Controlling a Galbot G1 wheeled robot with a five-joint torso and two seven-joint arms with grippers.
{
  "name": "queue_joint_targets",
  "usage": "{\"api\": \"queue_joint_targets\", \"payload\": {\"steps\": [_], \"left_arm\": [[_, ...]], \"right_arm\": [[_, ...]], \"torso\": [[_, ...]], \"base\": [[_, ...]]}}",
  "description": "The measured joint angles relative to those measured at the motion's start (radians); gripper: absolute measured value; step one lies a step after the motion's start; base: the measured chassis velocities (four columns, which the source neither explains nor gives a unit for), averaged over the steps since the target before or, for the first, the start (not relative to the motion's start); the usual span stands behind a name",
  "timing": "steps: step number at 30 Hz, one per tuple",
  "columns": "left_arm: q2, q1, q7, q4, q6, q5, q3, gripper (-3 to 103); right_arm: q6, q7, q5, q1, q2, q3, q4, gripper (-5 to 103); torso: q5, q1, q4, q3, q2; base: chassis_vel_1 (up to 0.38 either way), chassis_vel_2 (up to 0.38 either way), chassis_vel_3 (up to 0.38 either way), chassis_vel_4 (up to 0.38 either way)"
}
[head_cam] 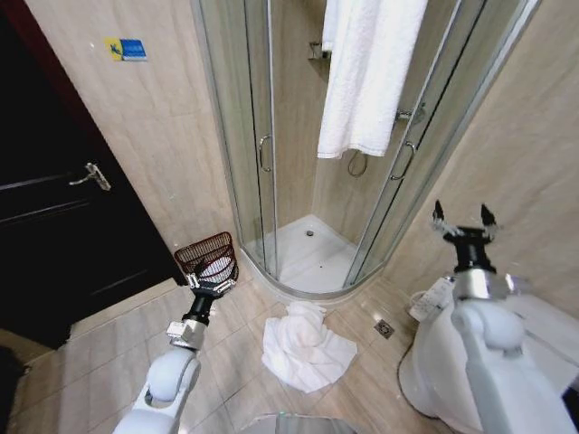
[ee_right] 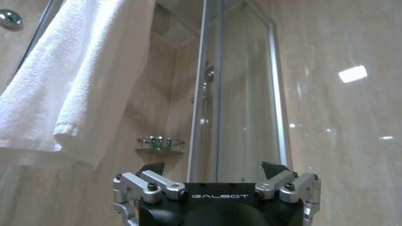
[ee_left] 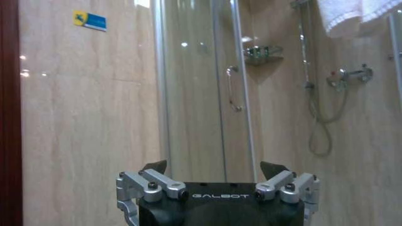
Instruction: Discard the used towel into the hamper.
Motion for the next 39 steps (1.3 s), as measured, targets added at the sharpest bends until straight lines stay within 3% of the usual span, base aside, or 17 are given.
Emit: {"api": "queue_joint_targets", "payload": {"steps": [6,8,13,17,19,24,26,30,31,34,35,39], "left_arm": [[-0.006,-0.036,-0.041,-0.006,0.008,-0.003,-0.007,100],[-0.006,-0.066,-0.103,0.006,0.006,0.006,-0.010,100],[-0.005,-0.083,-0.147,0.010,0.014,-0.003,-0.039,100],[0.000,-0.089,-0.150,0.010,0.021,-0.027,-0.073,100],[0.005,-0.093,-0.149,0.010,0.030,-0.046,-0.088,100],[0.029,-0.108,-0.138,0.020,0.051,-0.084,-0.101,100],[0.031,-0.110,-0.136,0.021,0.052,-0.085,-0.102,100],[0.033,-0.107,-0.125,0.021,0.059,-0.090,-0.098,100],[0.033,-0.107,-0.125,0.021,0.059,-0.090,-0.098,100],[0.031,-0.101,-0.113,0.021,0.058,-0.090,-0.096,100],[0.031,-0.101,-0.113,0.021,0.058,-0.090,-0.096,100],[0.028,-0.084,-0.106,0.021,0.051,-0.094,-0.092,100]], "right_arm": [[-0.037,0.001,0.032,0.119,-0.106,-0.086,-0.054,100],[-0.064,0.020,0.072,0.246,-0.194,-0.170,-0.076,100],[-0.102,0.034,0.164,0.431,-0.294,-0.294,-0.096,100],[-0.120,0.033,0.253,0.677,-0.350,-0.501,-0.176,100],[-0.129,0.033,0.286,0.834,-0.354,-0.610,-0.224,100],[-0.166,0.065,0.328,1.121,-0.300,-0.805,-0.320,100],[-0.170,0.074,0.332,1.165,-0.284,-0.831,-0.336,100],[-0.199,0.111,0.350,1.373,-0.173,-0.949,-0.443,100],[-0.199,0.111,0.350,1.373,-0.173,-0.949,-0.443,100],[-0.200,0.126,0.338,1.493,-0.059,-0.991,-0.550,100],[-0.200,0.126,0.338,1.493,-0.059,-0.991,-0.550,100],[-0.206,0.153,0.314,1.615,0.048,-1.008,-0.647,100]], "torso": [[0.0003,-0.001,-0.0002,-0.001,-0.001],[0.0000,-0.001,-0.0003,-0.001,-0.002],[-0.0007,-0.001,-0.0002,-0.001,-0.002],[0.0007,-0.001,-0.0003,-0.001,-0.003],[-0.0010,-0.001,-0.0001,-0.002,-0.003],[0.0003,-0.001,-0.0001,-0.002,-0.003],[-0.0005,-0.001,-0.0002,-0.002,-0.004],[0.0001,-0.002,-0.0002,-0.002,-0.004],[0.0001,-0.002,-0.0002,-0.002,-0.004],[-0.0004,-0.002,0.0000,-0.002,-0.004],[-0.0004,-0.002,0.0000,-0.002,-0.004],[-0.0007,-0.002,0.0003,-0.002,-0.004]], "base": [[0.000,0.000,0.000,0.000],[0.000,0.000,0.000,0.000],[0.000,0.000,0.000,0.000],[0.000,0.000,0.000,0.000],[0.000,0.000,0.000,0.000],[0.000,0.000,0.000,0.000],[0.000,0.000,0.000,0.000],[0.000,0.000,0.000,0.000],[0.000,0.000,0.000,0.000],[0.000,0.000,0.000,0.000],[0.000,0.000,0.000,0.000],[0.000,0.000,0.000,0.000]]}}
